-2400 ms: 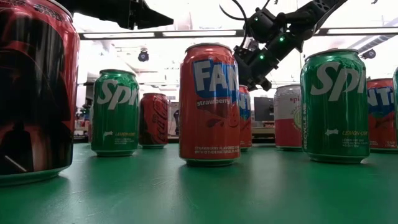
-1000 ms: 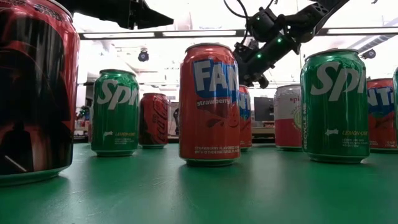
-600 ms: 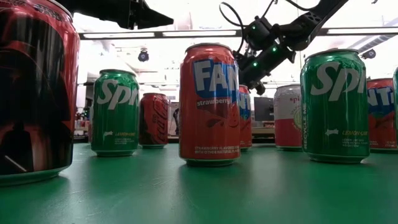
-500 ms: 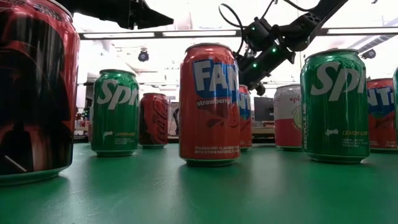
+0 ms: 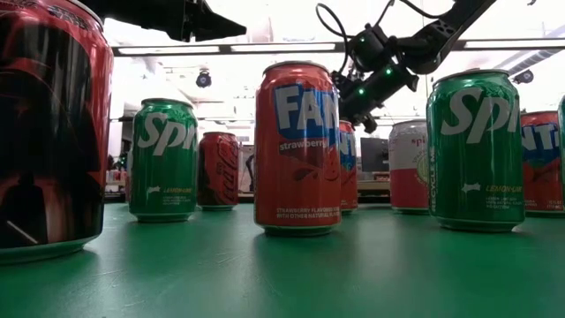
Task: Place canned beverage on shelf
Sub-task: Put the red soda can on the shelf
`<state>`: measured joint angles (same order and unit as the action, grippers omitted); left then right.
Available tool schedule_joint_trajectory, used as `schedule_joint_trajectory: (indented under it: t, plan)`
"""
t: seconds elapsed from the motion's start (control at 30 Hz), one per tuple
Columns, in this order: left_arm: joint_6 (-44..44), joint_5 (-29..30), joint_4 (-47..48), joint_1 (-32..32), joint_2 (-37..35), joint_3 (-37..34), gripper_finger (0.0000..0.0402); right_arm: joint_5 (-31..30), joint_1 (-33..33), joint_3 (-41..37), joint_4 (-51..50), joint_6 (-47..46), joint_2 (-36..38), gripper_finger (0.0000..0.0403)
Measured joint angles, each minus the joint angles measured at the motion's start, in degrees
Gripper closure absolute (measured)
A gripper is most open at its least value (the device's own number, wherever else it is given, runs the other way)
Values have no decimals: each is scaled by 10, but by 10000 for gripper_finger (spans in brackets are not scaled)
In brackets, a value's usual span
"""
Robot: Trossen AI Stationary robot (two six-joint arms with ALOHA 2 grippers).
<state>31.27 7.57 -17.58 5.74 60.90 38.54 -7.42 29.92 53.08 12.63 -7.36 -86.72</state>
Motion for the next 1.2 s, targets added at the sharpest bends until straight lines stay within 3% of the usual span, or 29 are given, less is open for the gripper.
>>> schedule_joint_trajectory:
  t: [0.97, 1.2]
  plan:
    - [0, 0, 0, 0, 0, 0, 401, 3, 9, 0, -28, 10, 0, 394]
    - [3, 0, 0, 0, 0, 0, 401, -31, 18, 0, -32, 10, -3, 394]
